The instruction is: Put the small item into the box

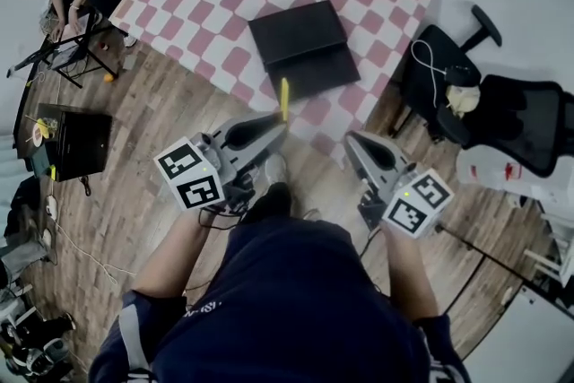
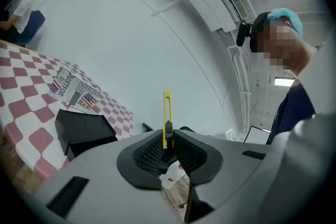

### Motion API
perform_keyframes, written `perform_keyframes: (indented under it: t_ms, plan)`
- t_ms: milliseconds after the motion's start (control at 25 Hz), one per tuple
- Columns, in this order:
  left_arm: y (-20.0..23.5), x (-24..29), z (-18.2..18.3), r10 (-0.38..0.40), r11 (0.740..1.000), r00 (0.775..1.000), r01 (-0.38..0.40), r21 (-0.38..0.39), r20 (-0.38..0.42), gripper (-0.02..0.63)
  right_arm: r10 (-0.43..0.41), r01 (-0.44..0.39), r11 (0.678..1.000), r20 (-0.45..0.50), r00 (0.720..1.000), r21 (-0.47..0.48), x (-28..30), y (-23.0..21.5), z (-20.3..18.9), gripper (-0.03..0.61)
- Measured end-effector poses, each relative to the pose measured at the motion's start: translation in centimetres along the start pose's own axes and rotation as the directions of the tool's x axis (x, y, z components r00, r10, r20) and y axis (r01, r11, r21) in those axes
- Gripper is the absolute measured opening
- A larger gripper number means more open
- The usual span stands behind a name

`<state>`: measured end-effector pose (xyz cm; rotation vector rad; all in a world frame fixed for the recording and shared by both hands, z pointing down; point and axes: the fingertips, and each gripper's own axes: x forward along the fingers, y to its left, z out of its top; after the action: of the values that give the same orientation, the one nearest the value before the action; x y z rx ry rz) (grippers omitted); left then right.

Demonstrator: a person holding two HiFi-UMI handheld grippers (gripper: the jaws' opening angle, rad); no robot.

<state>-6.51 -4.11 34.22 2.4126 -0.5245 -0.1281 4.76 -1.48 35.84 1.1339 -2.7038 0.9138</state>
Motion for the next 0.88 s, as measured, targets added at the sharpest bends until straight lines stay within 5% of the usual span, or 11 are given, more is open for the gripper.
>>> perform_keyframes:
  t_ms: [360, 880]
  plan:
    - [5.4, 0.4, 2.5, -0.013, 1.000, 0.999, 0.012, -0.019, -0.032, 0.087, -0.053, 0.054, 0.998, -0.020, 0.998, 0.020, 4.3, -2.0, 1.7, 0.015]
    - [9.2, 4.2, 1.3, 0.043, 0.999, 0.991, -0.038, 0.036, -0.123, 0.087, -0.028, 0.031, 0.998, -0.063, 0.998, 0.046, 6.9, -5.5, 2.5, 0.015]
